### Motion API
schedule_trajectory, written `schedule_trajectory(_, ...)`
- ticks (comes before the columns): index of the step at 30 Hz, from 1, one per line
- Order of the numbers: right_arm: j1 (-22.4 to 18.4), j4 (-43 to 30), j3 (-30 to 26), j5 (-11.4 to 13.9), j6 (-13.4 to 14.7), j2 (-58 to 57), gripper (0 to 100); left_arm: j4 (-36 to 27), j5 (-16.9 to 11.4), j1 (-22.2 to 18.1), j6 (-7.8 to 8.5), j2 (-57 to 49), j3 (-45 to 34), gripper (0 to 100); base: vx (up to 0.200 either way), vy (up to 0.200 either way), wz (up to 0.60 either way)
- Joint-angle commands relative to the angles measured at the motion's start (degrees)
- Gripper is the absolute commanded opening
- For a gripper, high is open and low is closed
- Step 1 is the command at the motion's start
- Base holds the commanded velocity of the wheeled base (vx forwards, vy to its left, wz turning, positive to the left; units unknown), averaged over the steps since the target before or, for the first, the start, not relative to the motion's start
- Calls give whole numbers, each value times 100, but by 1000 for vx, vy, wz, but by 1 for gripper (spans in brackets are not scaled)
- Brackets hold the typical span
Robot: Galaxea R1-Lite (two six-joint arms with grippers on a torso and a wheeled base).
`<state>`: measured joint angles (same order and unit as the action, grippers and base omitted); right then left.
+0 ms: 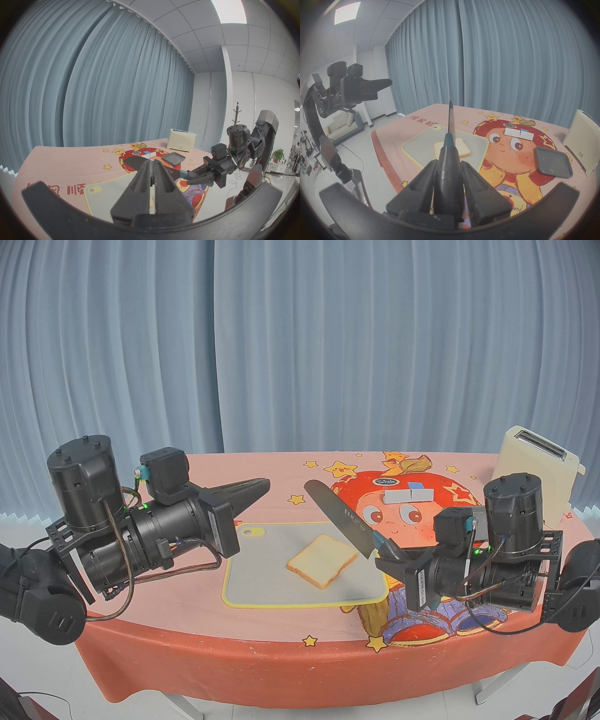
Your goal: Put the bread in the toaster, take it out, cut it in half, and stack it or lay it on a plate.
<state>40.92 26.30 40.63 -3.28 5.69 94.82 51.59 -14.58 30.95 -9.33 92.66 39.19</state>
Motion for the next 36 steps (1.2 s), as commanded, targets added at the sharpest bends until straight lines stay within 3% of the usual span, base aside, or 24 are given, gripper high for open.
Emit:
schedule_trajectory(1,285,-19,-20,-50,11,19,0,0,-36,-1,-8,121,-8,0,0,0,0)
schedule_trajectory(3,293,-19,-20,-50,11,19,0,-9,-45,-1,1,129,53,0,0,0,0)
schedule_trajectory(6,311,-10,-55,-59,20,72,0,-61,-63,-1,142,217,431,0,0,0,0)
schedule_trajectory(7,329,7,-73,-59,11,160,0,-149,-63,-10,388,411,800,0,0,0,0)
schedule_trajectory(8,329,7,-73,-68,11,169,0,-158,-63,-19,405,437,836,0,0,0,0)
schedule_trajectory(10,267,69,-73,-112,-7,336,0,-404,-54,-28,853,973,1407,0,0,0,0)
schedule_trajectory(12,241,51,-64,-112,-7,336,0,-615,-54,-28,1020,1140,1697,0,0,0,0)
schedule_trajectory(18,214,16,-90,-120,-7,415,0,-1599,-54,-19,1073,1615,2576,0,0,0,0)
schedule_trajectory(28,214,104,-64,-138,20,599,0,-1599,-45,-45,1117,2292,2752,0,0,0,0)
schedule_trajectory(32,249,104,-64,-138,20,608,0,-1591,-54,-221,1267,2476,2778,0,0,0,0)
schedule_trajectory(36,241,113,-55,-138,28,634,0,-1459,-54,-221,1275,2582,2681,0,0,0,0)
